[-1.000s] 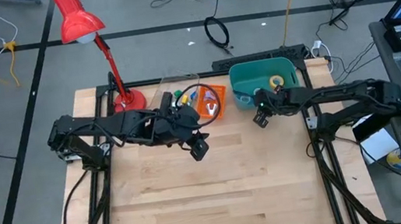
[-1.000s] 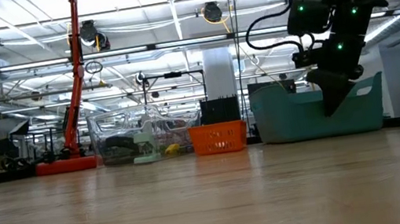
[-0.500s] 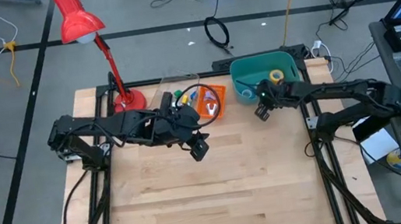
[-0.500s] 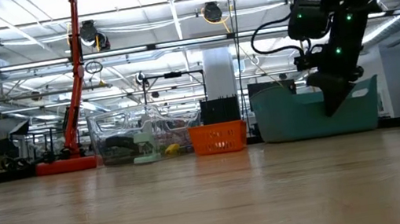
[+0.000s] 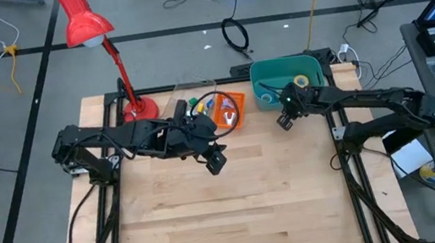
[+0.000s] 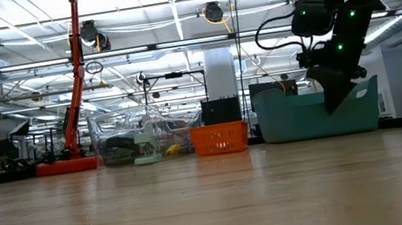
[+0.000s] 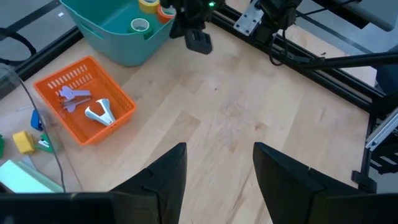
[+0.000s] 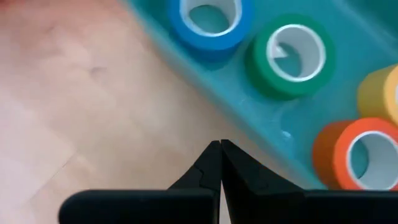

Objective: Pick and place Stapler, Stapler remover, tape
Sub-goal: Adjust the bins

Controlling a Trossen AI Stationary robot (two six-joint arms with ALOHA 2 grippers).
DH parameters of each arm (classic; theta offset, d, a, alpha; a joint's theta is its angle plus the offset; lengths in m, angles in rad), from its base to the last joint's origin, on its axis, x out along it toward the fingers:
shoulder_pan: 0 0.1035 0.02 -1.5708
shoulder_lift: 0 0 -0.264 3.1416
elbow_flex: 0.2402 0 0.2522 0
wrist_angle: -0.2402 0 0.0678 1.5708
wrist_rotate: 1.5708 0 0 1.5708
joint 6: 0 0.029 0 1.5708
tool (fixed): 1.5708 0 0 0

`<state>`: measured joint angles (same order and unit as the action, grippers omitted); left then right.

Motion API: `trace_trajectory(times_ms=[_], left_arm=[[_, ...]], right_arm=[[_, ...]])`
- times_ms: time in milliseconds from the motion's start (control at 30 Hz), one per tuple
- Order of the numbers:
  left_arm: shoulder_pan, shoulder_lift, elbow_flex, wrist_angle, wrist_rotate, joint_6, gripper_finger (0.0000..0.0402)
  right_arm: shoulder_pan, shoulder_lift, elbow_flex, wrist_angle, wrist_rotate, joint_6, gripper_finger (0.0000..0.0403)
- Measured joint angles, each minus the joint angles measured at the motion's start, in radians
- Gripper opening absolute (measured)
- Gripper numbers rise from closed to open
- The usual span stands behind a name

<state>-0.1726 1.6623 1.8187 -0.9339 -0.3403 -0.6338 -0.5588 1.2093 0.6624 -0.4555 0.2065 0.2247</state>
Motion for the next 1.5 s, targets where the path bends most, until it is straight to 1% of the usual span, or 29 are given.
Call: trace_trajectory(times_ms=[133,233,333,467,567,700,800,867,933,1000,1100,1200,1333,1433,1500], left_arm=[[0.000,0.000,0.000,-0.010,-0.001,0.001,0.0186],[0.000,0.000,-0.009,-0.001,-0.001,0.002,0.0186],[0.000,0.000,-0.040,0.013,0.000,-0.004,0.0186],[-0.005,0.001,-0.079,0.022,0.030,-0.021,0.0186],[-0.004,0.001,-0.126,0.075,0.054,-0.022,0.0186],[0.013,0.001,-0.153,0.127,0.071,-0.028,0.0186],[0.027,0.001,-0.156,0.146,0.092,-0.025,0.0186],[0.033,0.001,-0.157,0.154,0.105,-0.021,0.0186],[0.037,0.001,-0.157,0.157,0.112,-0.020,0.0186],[0.037,0.001,-0.157,0.154,0.115,-0.023,0.0186],[0.031,0.001,-0.157,0.155,0.125,-0.028,0.0186],[0.019,0.001,-0.157,0.154,0.126,-0.035,0.0186],[0.000,0.001,-0.157,0.153,0.125,-0.046,0.0186],[-0.016,0.001,-0.157,0.153,0.124,-0.054,0.0186],[-0.029,0.001,-0.157,0.153,0.122,-0.059,0.0186]], right_arm=[[0.061,-0.082,0.000,-0.026,-0.004,0.028,0.0000],[0.103,-0.159,0.000,-0.019,-0.067,0.108,0.0000],[0.174,-0.220,0.001,0.044,-0.164,0.229,0.0000],[0.324,-0.230,0.002,0.167,-0.181,0.335,0.0000],[0.413,-0.183,0.003,0.291,-0.162,0.400,0.0000],[0.475,-0.064,0.055,0.318,-0.128,0.409,0.0000],[0.499,0.047,0.133,0.309,-0.134,0.363,0.0000],[0.514,0.117,0.207,0.298,-0.136,0.295,0.0000],[0.524,0.184,0.288,0.255,-0.108,0.216,0.0000],[0.519,0.249,0.366,0.193,-0.078,0.154,0.0000],[0.495,0.345,0.471,0.114,-0.073,0.078,0.0000],[0.474,0.431,0.543,0.049,-0.076,0.018,0.0000],[0.453,0.499,0.573,0.033,-0.077,-0.039,0.0000],[0.446,0.508,0.577,0.051,-0.075,-0.081,0.0001],[0.439,0.507,0.577,0.055,-0.073,-0.100,0.0010]])
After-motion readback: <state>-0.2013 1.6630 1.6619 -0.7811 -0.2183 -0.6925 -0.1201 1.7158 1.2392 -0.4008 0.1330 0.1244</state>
